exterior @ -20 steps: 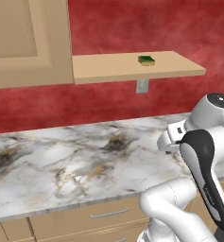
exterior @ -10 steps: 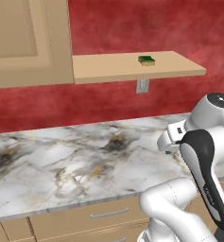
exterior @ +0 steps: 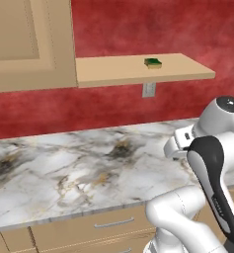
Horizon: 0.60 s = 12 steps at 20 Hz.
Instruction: Locate and retrieve the spray and sponge from the cabinet. Place them next to the sink.
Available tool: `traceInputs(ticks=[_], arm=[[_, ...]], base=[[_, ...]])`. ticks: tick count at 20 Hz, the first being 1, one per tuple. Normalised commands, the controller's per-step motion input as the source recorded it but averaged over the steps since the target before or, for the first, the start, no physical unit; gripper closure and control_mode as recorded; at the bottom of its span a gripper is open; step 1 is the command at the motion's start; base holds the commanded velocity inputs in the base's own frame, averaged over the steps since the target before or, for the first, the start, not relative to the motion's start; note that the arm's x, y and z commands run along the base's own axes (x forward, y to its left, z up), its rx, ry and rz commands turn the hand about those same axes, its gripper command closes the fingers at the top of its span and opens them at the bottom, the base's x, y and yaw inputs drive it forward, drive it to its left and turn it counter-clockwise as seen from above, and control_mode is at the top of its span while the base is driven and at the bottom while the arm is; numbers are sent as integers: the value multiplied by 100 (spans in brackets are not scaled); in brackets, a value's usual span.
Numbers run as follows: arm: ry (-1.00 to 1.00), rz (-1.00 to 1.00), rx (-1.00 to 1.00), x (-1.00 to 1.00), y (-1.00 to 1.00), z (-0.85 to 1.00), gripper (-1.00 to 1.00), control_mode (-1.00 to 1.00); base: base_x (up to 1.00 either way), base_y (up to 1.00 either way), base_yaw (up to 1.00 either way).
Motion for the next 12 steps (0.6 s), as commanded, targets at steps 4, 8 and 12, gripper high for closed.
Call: traceInputs(ticks=[4, 8, 12], arm=[[-7, 0, -11, -18, 13, 49, -100, -100], [-6, -1, -12, -6, 4, 52, -100, -100], [-14, -2, -1, -13, -3, 55, -100, -100]], base=[[0, 0, 0], [0, 0, 0], [0, 0, 0]])
